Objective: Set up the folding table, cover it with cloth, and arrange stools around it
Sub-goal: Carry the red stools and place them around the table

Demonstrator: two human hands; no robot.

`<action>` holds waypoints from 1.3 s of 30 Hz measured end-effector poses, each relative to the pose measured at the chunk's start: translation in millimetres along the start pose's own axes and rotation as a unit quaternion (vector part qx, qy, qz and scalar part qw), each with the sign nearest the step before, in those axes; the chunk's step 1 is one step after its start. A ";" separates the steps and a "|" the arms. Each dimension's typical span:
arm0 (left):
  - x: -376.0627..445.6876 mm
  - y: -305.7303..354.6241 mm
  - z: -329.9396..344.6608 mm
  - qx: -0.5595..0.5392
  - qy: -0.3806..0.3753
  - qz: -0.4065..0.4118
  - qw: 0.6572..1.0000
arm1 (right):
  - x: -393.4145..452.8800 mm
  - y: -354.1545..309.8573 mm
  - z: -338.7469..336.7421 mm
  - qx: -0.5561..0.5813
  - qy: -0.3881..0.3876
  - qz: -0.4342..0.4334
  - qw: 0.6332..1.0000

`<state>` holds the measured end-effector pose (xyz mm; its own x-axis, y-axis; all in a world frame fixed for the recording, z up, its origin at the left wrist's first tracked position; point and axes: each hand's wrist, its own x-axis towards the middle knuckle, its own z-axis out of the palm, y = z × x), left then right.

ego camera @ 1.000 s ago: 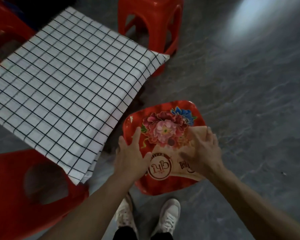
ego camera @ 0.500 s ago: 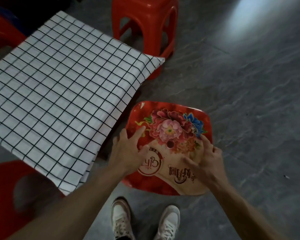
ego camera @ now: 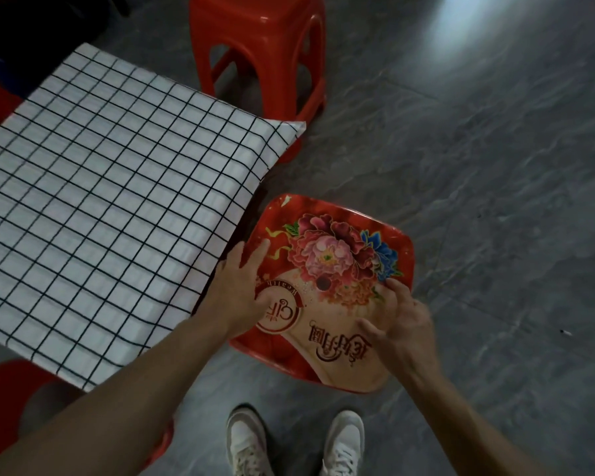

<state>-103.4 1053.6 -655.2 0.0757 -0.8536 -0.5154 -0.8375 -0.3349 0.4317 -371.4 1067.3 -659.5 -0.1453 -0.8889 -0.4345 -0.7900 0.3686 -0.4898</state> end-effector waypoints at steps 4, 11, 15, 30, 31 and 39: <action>-3.8 -8.9 7.0 -0.046 0.040 -0.009 0.998 | 3.3 2.1 3.2 0.020 0.000 -0.002 1.000; 2.4 2.6 19.6 -0.021 0.056 -0.016 0.998 | 6.2 5.3 3.6 0.032 -0.004 0.028 0.999; 3.3 26.3 31.5 -0.015 0.053 0.003 0.998 | 7.0 21.1 -7.9 0.039 0.011 0.050 0.998; -16.7 103.1 85.9 -0.016 0.033 0.044 0.998 | -9.0 104.0 -55.2 0.048 0.027 0.102 0.993; -17.3 105.1 87.4 -0.017 0.027 0.041 0.999 | -8.9 104.3 -57.7 0.044 0.022 0.106 0.993; -20.2 116.8 84.7 -0.028 -0.054 -0.005 0.998 | -10.3 93.4 -73.1 0.044 -0.006 0.123 0.991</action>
<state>-248.6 1065.5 -657.0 0.0217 -0.8032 -0.5953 -0.8053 -0.3669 0.4658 -487.2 1091.0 -645.5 -0.3195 -0.7659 -0.5580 -0.6767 0.5966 -0.4314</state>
